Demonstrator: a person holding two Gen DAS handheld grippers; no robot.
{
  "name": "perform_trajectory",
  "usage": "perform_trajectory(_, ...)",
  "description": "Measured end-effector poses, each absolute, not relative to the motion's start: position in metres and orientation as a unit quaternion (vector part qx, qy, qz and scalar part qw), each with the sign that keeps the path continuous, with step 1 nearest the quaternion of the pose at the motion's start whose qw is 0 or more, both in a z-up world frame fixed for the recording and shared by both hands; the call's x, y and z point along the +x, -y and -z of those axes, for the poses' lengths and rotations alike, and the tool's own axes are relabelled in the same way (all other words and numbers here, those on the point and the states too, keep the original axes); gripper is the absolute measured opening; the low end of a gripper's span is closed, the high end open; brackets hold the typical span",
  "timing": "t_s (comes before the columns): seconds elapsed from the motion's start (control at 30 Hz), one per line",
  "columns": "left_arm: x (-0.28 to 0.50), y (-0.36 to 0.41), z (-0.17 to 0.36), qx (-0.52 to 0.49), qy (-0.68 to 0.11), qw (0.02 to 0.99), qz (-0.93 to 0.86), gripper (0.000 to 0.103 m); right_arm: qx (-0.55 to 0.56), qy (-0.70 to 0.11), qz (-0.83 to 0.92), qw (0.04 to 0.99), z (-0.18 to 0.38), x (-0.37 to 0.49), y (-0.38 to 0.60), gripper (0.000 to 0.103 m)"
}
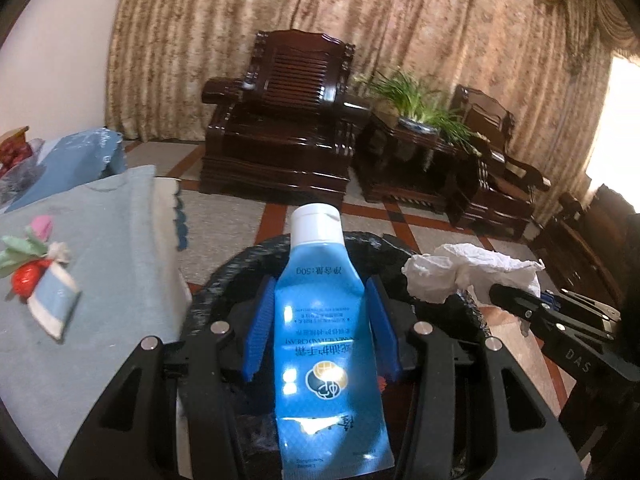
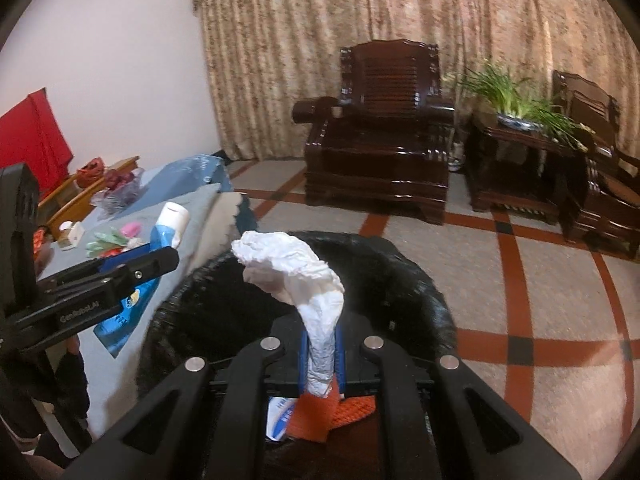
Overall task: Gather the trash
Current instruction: 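Carry the blue tube and white tissue over the bin and open both tools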
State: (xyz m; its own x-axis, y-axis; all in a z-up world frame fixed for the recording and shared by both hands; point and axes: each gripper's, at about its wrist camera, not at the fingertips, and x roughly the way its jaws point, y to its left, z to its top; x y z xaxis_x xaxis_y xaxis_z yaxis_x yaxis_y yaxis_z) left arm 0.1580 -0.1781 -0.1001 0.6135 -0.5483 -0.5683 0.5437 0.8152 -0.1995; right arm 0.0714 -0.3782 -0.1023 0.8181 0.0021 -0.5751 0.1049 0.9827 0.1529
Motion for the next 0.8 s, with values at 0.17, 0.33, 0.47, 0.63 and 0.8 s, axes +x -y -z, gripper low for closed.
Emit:
perform_trajectory(0.17,0.164,0.196,0.114,0.003,-0.329,0.887,0.324,0.056,0.099,-0.313,0.049,0.943,0.115,0.070,0.395,0.016)
perform_trajectory(0.33,0.165,0.196,0.117,0.002,-0.334,0.884,0.326,0.073,0.106,-0.320,0.072,0.939,0.126,0.066,0.406,0.059)
perform_trajectory(0.47,0.165,0.178,0.110,-0.001,-0.325,0.895,0.304,0.082,0.109,-0.309,0.094,0.940,0.124,0.061,0.404,0.095)
perform_trajectory(0.63,0.163,0.135,0.097,-0.002,-0.309,0.916,0.255,0.091,0.095,-0.285,0.100,0.948,0.109,0.063,0.386,0.097)
perform_trajectory(0.8,0.158,0.077,0.085,-0.016,-0.295,0.936,0.191,0.095,0.070,-0.248,0.064,0.964,0.088,0.075,0.346,0.097)
